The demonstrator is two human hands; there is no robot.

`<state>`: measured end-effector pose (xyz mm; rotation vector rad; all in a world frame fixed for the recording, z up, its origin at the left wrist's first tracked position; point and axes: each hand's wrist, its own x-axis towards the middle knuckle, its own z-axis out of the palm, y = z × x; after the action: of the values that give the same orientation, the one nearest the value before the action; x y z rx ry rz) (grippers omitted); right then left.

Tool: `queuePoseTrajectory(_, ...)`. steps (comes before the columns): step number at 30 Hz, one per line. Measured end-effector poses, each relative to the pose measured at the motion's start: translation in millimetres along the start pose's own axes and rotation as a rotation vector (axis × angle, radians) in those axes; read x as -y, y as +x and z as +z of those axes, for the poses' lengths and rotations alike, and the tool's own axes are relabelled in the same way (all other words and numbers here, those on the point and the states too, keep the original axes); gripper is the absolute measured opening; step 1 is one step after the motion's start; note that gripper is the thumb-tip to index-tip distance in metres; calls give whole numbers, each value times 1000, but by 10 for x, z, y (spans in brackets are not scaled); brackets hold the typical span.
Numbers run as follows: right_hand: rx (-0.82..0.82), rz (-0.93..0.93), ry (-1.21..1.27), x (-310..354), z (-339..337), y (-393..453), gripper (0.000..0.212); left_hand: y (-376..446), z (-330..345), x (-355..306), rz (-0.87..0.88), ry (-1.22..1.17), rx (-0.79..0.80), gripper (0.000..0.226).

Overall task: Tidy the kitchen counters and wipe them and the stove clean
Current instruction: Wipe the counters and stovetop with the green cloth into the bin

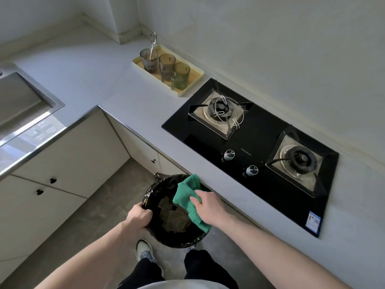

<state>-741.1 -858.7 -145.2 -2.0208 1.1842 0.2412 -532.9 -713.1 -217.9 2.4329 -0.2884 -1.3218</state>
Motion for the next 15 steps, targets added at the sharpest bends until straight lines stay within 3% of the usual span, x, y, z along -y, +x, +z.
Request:
queuePoseTrajectory(9,-457,-28,130,95,-951,97,26,94,-462,128,7,4,-31,31)
queuePoseTrajectory(12,-532,-56,83,30,-1287,303,27,153,-538,175,-24,-24,-48,34)
queuePoseTrajectory(15,-491,-52,15,96,-1434,617,26,167,-569,180,-45,-79,-72,32)
